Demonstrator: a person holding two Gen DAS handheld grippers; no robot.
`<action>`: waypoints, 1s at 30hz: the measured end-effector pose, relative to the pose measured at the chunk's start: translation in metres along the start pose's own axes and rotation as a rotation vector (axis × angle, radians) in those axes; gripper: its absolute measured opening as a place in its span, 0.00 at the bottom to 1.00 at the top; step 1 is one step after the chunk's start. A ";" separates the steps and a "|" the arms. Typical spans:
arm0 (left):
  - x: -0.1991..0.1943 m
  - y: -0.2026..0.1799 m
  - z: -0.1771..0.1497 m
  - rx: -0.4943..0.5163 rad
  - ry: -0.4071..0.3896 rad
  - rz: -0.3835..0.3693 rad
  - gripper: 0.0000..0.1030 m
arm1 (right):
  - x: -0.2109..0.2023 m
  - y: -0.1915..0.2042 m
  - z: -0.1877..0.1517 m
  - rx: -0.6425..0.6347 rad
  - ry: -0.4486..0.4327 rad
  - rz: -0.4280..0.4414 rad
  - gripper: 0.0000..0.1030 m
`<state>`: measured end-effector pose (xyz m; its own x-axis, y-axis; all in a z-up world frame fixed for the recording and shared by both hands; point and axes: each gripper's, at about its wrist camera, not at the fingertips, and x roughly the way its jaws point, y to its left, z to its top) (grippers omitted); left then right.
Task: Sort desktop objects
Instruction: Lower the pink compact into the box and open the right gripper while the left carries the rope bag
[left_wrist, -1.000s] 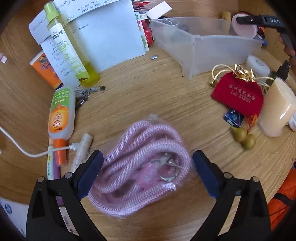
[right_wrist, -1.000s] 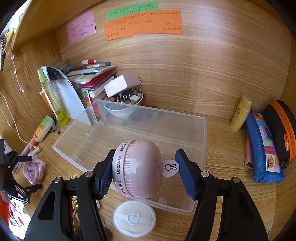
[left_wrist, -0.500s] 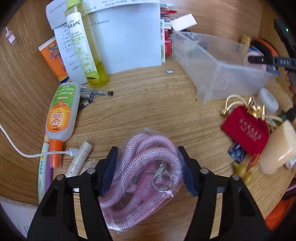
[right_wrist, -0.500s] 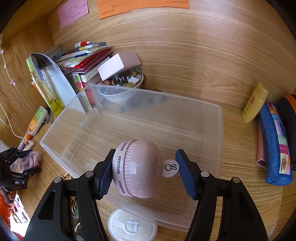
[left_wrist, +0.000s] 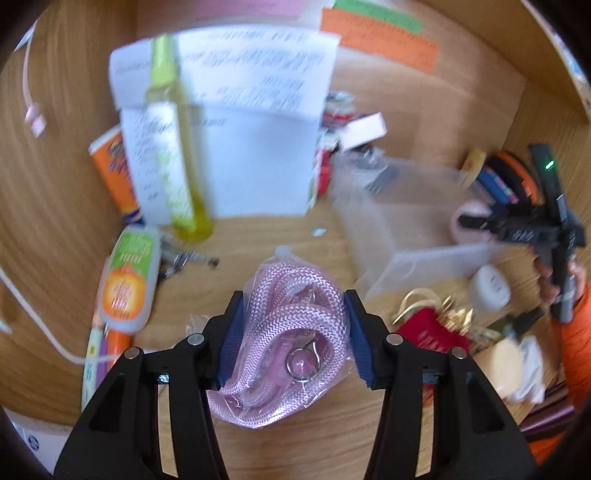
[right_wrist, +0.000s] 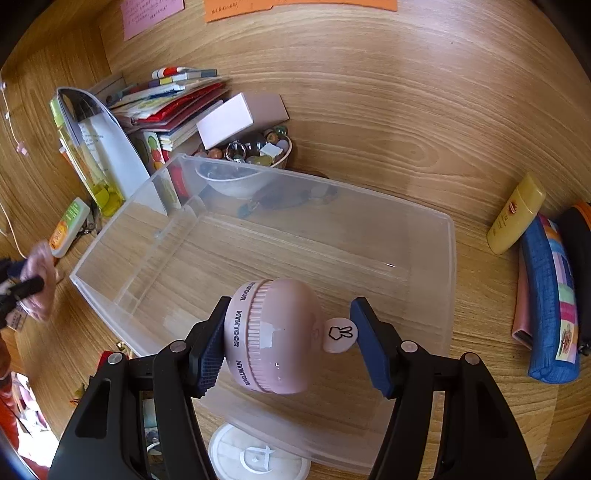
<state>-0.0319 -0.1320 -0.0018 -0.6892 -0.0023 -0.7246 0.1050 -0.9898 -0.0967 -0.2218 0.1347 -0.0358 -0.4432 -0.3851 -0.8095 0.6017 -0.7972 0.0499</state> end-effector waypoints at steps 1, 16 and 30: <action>-0.001 -0.005 0.009 0.005 -0.018 -0.019 0.50 | 0.002 0.000 0.001 -0.003 0.008 -0.004 0.59; 0.027 -0.087 0.095 0.095 -0.084 -0.197 0.50 | 0.017 0.002 0.005 -0.044 0.055 -0.039 0.59; 0.083 -0.125 0.110 0.163 -0.016 -0.169 0.50 | 0.011 0.007 -0.003 -0.073 -0.015 -0.087 0.73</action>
<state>-0.1809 -0.0240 0.0257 -0.6985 0.1643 -0.6965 -0.1290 -0.9862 -0.1033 -0.2202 0.1268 -0.0461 -0.5053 -0.3230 -0.8002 0.6072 -0.7920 -0.0637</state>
